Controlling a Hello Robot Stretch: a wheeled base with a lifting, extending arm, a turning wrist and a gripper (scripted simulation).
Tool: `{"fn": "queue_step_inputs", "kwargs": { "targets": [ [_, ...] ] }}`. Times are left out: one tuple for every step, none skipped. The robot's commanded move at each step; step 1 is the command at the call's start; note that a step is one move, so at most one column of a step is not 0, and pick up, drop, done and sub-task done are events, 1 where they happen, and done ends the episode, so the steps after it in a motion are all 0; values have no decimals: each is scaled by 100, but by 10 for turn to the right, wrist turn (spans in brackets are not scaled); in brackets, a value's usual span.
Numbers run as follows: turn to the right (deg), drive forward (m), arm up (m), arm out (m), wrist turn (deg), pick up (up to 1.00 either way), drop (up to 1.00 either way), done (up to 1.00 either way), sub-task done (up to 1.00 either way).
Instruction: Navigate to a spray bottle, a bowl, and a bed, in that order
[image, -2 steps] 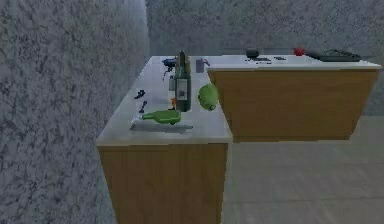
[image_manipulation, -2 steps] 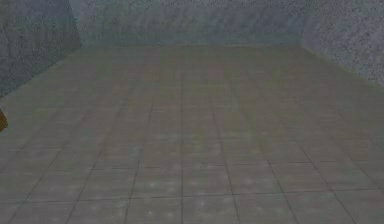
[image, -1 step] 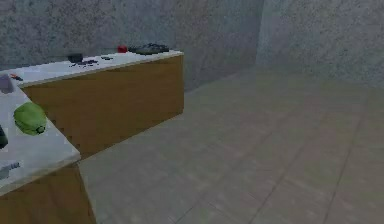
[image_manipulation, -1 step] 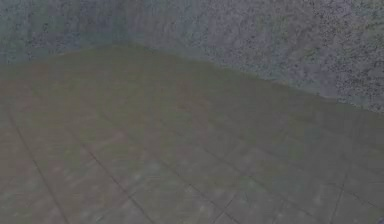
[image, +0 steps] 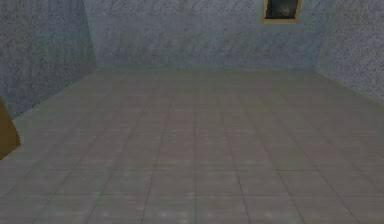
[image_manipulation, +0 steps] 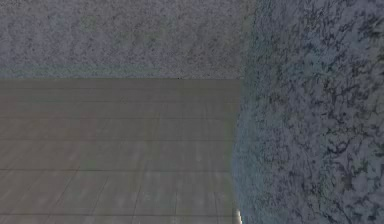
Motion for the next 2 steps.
{"fn": "queue_step_inputs", "kwargs": {
  "targets": [
    [0,20,0,0,0,0,0,0,0],
    [-450,0,0,0,0,0,0,0,0]
  ]
}}
